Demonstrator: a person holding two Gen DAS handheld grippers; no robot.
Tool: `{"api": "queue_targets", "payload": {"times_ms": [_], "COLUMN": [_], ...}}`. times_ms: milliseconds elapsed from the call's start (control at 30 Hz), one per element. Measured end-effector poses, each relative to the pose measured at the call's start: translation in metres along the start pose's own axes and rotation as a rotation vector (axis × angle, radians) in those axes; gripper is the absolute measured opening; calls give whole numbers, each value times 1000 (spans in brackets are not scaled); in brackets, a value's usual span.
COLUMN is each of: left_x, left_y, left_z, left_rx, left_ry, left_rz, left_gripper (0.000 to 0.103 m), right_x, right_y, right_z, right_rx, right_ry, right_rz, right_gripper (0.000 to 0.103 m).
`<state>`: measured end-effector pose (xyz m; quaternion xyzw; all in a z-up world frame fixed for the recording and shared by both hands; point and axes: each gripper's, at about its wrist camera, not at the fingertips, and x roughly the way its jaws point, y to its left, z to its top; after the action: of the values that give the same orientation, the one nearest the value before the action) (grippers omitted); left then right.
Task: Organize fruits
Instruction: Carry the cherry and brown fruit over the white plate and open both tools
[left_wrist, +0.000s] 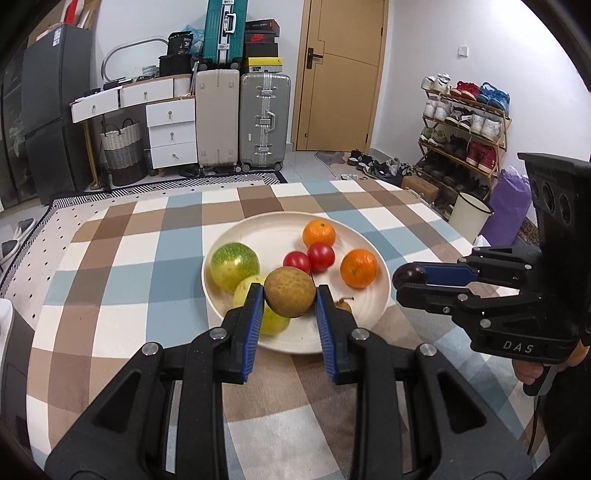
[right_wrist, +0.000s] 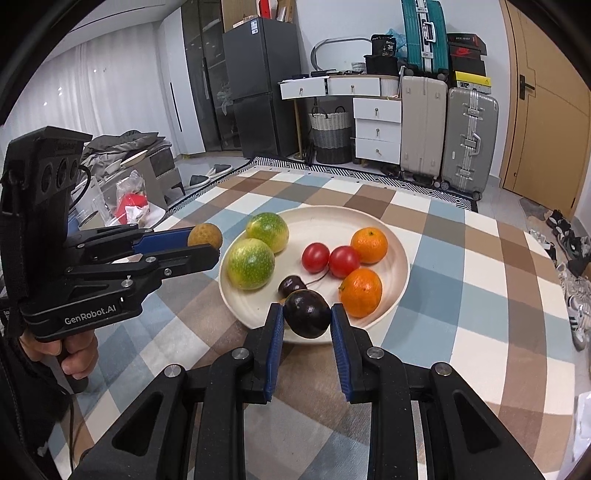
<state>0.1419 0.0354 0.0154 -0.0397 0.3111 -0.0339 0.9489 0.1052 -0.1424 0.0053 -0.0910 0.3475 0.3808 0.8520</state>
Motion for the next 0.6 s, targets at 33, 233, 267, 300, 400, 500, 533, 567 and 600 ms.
{"api": "queue_targets", "payload": {"times_ms": [33, 233, 267, 300, 400, 500, 533, 567, 600], "left_x": [0, 7, 9, 11, 16, 24, 26, 29, 32], "left_y": [0, -1, -2, -4, -7, -9, -9, -10, -9], "left_z": [3, 21, 24, 26, 32, 37, 39, 41, 43], "left_rx": [-2, -13, -12, -7, 4, 4, 6, 7, 9], "left_ry": [-8, -24, -24, -27, -33, -31, -31, -31, -31], "left_rz": [3, 6, 8, 13, 14, 10, 9, 12, 14], "left_gripper": [26, 26, 26, 26, 26, 26, 26, 26, 26], "right_x": [0, 3, 4, 4, 6, 8, 8, 9, 11], "right_y": [-1, -5, -5, -6, -10, -15, -17, -19, -21], "right_z": [3, 18, 20, 22, 28, 33, 35, 37, 39], "right_rx": [2, 4, 3, 3, 5, 11, 14, 17, 20], "right_ry": [-2, -5, -5, -6, -9, -15, -17, -18, -19], "right_rz": [1, 7, 7, 6, 5, 4, 2, 3, 4], "right_gripper": [26, 26, 26, 26, 26, 26, 26, 26, 26]}}
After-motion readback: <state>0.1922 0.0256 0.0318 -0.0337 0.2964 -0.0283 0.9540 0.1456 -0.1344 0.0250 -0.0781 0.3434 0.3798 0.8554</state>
